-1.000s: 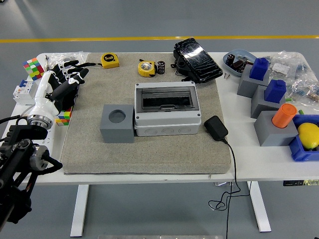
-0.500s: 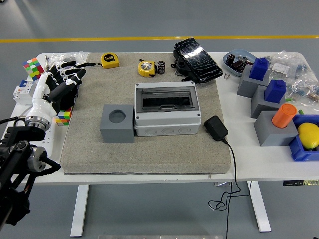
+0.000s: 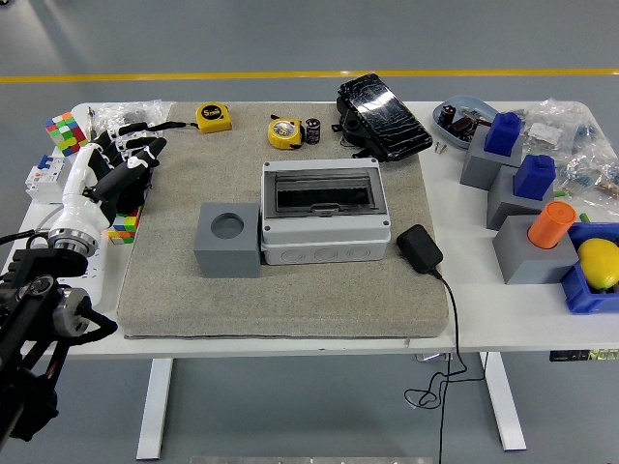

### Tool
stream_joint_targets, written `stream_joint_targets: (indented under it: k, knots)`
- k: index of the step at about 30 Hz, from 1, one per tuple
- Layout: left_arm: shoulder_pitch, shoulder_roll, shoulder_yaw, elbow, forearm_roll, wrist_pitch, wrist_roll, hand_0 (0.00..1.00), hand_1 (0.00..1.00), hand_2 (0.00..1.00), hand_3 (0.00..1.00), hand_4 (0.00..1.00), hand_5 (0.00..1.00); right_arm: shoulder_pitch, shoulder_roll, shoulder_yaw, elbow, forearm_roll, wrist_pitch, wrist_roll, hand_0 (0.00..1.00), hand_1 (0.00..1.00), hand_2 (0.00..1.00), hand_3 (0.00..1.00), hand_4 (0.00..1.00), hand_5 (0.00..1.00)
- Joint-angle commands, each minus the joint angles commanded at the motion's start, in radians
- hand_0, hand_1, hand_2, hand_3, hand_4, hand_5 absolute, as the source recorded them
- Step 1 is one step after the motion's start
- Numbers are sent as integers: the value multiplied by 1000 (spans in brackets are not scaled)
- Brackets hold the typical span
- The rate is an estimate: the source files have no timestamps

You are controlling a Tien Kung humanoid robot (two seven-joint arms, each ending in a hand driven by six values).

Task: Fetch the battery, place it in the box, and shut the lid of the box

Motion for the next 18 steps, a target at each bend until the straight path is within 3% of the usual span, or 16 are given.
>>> stream_joint_targets:
  k: [18]
  knots:
    - [14,8,6,2,-4,1,1,507,600,579,625,998,276,-2,3,2,-1,1,0,0,565,595,573,543,918,484]
